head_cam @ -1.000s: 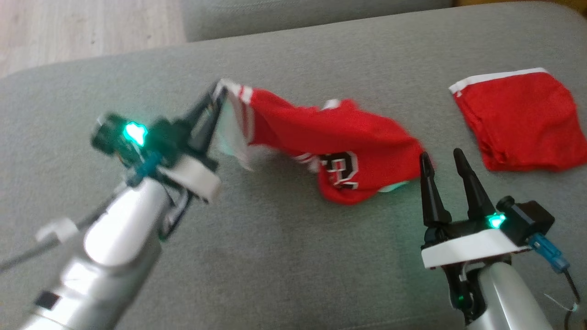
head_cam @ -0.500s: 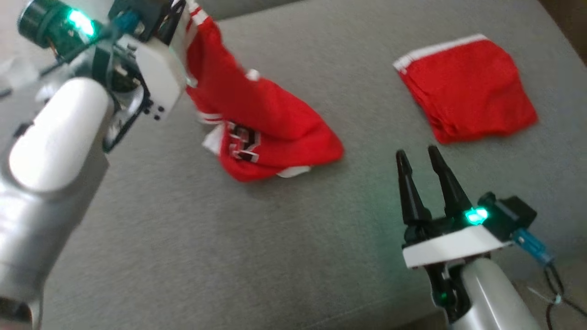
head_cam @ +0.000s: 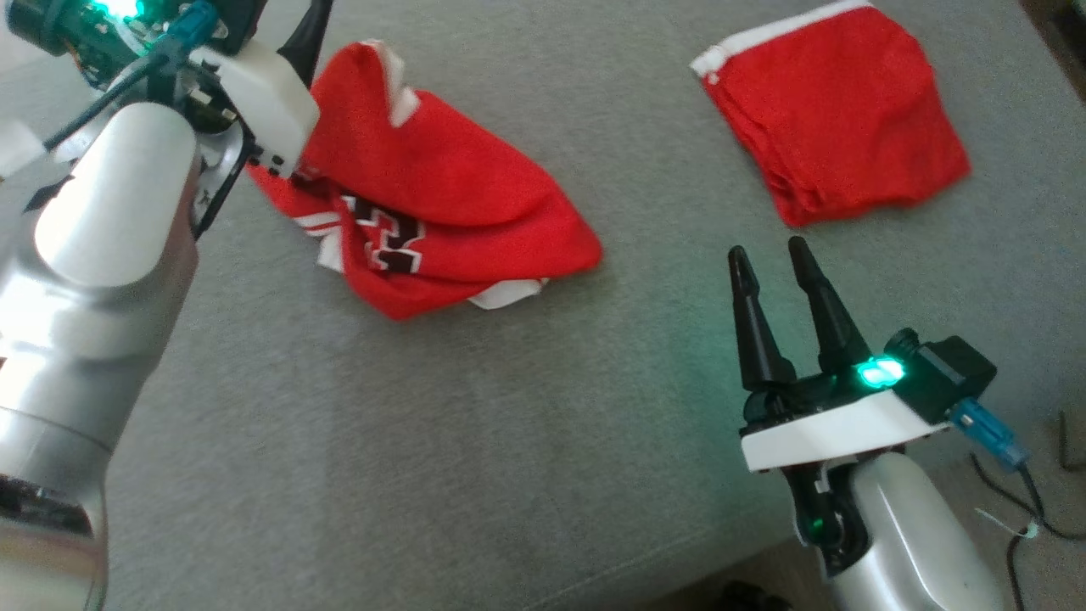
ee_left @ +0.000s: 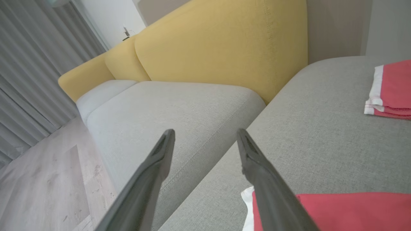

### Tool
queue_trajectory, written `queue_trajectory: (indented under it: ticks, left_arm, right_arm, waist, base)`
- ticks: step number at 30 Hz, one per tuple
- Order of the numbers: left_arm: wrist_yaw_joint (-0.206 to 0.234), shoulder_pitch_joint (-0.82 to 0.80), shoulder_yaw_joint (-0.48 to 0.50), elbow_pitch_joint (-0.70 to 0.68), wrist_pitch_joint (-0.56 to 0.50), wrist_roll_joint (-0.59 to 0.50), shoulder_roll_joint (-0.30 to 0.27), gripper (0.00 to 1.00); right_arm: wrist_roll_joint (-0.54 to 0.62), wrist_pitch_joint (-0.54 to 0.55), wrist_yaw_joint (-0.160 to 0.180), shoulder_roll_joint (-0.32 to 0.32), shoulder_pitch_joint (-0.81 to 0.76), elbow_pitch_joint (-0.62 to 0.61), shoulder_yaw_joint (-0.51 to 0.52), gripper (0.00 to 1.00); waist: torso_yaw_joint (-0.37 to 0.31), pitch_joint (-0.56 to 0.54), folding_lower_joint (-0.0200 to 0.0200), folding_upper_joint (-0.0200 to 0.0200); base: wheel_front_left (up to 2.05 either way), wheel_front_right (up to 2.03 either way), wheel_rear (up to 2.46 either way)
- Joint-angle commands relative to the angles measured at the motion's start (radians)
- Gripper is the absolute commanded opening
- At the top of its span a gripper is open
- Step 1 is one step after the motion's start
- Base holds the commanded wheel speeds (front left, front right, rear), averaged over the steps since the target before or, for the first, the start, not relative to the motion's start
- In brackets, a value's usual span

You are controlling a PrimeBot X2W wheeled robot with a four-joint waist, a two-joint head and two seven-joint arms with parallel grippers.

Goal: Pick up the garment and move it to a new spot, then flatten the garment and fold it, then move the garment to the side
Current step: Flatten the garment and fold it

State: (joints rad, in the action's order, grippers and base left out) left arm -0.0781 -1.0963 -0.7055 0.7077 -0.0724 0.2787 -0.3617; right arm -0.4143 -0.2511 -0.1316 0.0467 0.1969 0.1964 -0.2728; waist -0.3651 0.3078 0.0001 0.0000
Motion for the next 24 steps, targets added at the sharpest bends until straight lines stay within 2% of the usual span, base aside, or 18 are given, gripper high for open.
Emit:
queue_trajectory:
  ticks: [1, 8, 12, 16, 20, 21, 24]
  left_arm:
    - [0.012, -0.063, 0.043, -0.009, 0.05, -0.005, -0.022, 1.0]
    - [0.022, 0.026, 0.043, -0.01, 0.182, 0.028, 0.018, 1.0]
    - [0.05, 0.13, 0.06, -0.06, 0.238, 0.068, 0.028, 1.0]
    - [0.102, 0.277, 0.08, -0.142, 0.279, 0.104, 0.023, 1.0]
    - [0.178, 0.464, 0.095, -0.249, 0.307, 0.13, 0.019, 1.0]
    - [0.178, 0.464, 0.095, -0.249, 0.307, 0.13, 0.019, 1.0]
    - [0.255, 0.676, 0.119, -0.367, 0.328, 0.163, 0.034, 1.0]
  right_arm:
    - [0.018, -0.011, 0.001, 0.004, 0.02, -0.025, -0.007, 1.0]
    - [0.076, -0.011, 0.001, 0.004, 0.007, -0.009, 0.048, 1.0]
    - [0.106, -0.011, 0.001, 0.004, -0.014, 0.003, 0.079, 1.0]
    - [0.128, -0.011, 0.001, 0.004, -0.04, 0.014, 0.106, 1.0]
    - [0.135, -0.011, 0.001, 0.004, -0.067, 0.027, 0.137, 1.0]
    - [0.135, -0.011, 0.001, 0.004, -0.067, 0.027, 0.137, 1.0]
    - [0.145, -0.011, 0.001, 0.004, -0.081, 0.039, 0.153, 1.0]
  waist:
    - [0.043, -0.028, -0.0001, 0.0]
    - [0.175, -0.103, -0.0001, 0.0]
    - [0.259, -0.14, -0.0001, 0.0]
    - [0.326, -0.167, -0.0001, 0.0]
    - [0.373, -0.183, -0.0001, 0.0]
    - [0.373, -0.183, -0.0001, 0.0]
    - [0.398, -0.183, -0.0001, 0.0]
  base:
    - [0.0, 0.0, 0.0]
    - [0.0, 0.0, 0.0]
    - [0.0, 0.0, 0.0]
    - [0.0, 0.0, 0.0]
    - [0.0, 0.0, 0.0]
    - [0.0, 0.0, 0.0]
    - [0.0, 0.0, 0.0]
